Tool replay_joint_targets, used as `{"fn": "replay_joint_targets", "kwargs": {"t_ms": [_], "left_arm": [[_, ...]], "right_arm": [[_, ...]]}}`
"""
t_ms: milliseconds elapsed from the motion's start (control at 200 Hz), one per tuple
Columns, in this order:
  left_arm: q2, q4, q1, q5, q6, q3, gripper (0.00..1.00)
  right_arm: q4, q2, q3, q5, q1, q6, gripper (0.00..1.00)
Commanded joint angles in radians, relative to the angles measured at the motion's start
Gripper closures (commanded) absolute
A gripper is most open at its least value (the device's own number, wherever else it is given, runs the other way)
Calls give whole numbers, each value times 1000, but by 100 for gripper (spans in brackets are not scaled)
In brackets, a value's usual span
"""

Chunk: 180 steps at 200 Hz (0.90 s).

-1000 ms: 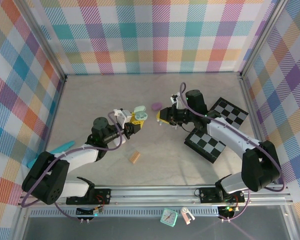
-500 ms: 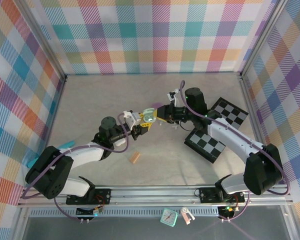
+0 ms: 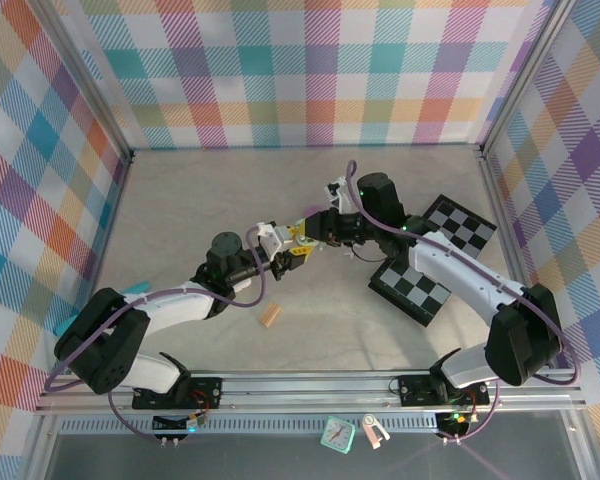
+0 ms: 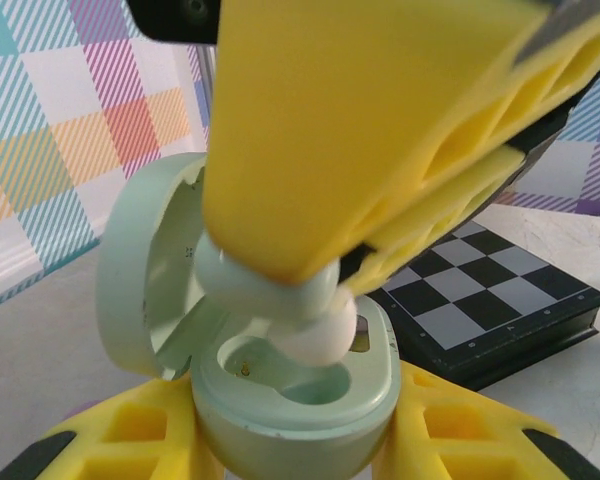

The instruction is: Insert wireless bluetooth earbuds into charging case

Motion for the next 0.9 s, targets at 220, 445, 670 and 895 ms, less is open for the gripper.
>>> {"fn": "replay_joint_targets", "kwargs": {"t_ms": [220,445,670,895], "left_arm": [[11,30,-23,-20,10,36,73],[10,34,-22,-23,2,35,73],[7,37,-23,-22,0,33,73],[7,41,-23,-24,-3,33,73]], "right_arm": [[-92,7,49,70,19,-82,75],[-120,4,53,107,27,-102,75],[-141,-2,61,129,34,-114,68],[-165,-15,63,157,34,-128,67]]}}
